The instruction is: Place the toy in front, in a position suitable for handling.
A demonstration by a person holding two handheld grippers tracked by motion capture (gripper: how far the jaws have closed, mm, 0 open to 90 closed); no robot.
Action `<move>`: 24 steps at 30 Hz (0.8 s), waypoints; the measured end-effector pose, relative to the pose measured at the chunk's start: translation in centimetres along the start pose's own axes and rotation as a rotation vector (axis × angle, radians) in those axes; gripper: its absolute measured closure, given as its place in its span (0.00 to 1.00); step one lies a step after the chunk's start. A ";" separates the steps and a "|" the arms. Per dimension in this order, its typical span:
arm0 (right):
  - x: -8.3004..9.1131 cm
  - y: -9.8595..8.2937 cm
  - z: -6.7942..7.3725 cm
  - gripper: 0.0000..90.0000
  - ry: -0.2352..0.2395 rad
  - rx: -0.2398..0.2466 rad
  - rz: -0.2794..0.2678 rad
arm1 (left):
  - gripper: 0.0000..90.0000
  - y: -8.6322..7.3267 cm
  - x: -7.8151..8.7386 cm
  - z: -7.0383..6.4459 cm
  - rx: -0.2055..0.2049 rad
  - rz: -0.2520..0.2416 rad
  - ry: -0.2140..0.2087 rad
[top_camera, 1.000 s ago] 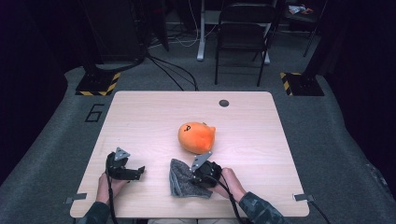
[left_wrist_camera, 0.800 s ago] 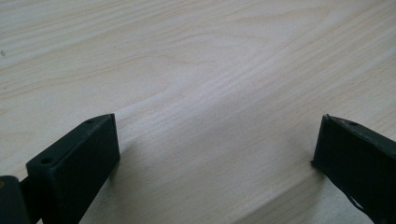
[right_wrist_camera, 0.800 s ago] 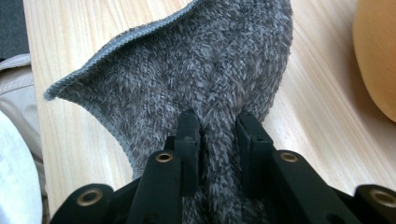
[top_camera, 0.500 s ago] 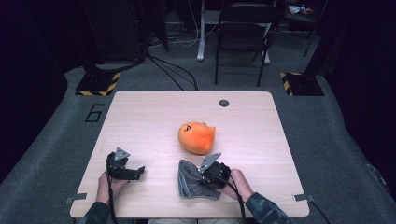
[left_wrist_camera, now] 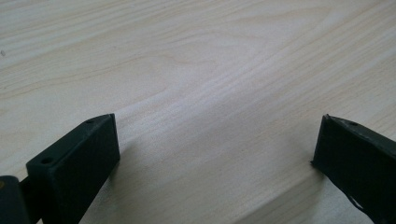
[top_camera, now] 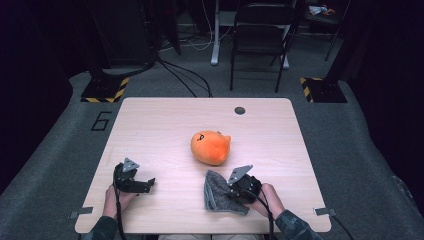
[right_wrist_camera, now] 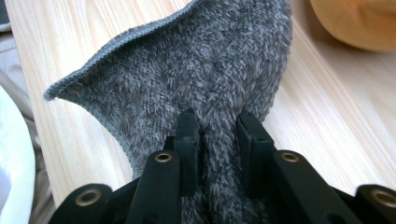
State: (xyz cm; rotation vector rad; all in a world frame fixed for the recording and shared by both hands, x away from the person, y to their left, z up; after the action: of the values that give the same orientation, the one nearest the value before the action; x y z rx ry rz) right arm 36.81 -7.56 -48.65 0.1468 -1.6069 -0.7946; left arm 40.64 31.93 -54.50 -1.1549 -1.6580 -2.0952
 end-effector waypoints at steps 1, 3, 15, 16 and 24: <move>0.2 -0.3 -0.2 0.80 -0.008 -0.004 0.001 | 0.00 0.0 0.0 0.0 0.001 0.000 -0.001; 0.5 -0.8 -0.4 0.80 -0.019 -0.017 0.000 | 0.00 0.0 0.0 0.0 0.001 -0.001 0.000; 2.5 -3.1 -1.7 0.80 -0.076 -0.092 -0.004 | 0.00 0.0 0.0 0.0 0.000 0.000 0.000; 2.6 -3.2 -1.8 0.80 -0.082 -0.095 -0.006 | 0.00 0.0 0.0 0.0 0.001 0.000 -0.001; 3.8 -4.8 -3.0 0.80 -0.124 -0.141 0.000 | 0.00 0.0 0.0 0.0 0.000 0.000 0.000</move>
State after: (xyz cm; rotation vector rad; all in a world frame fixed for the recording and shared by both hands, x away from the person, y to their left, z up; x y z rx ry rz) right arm 37.07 -14.30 -48.25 -0.0036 -1.6606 -0.9297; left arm 40.64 31.93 -54.50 -1.1549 -1.6581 -2.0950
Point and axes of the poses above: each handheld gripper's, and its own axes: x roughly backward along the jaws, y roughly out of its top, z roughly to its left, the point moved 2 cm from there along -x, roughly forward along the jaws, and after that the axes turned 3 degrees about y, right-handed, at the moved point
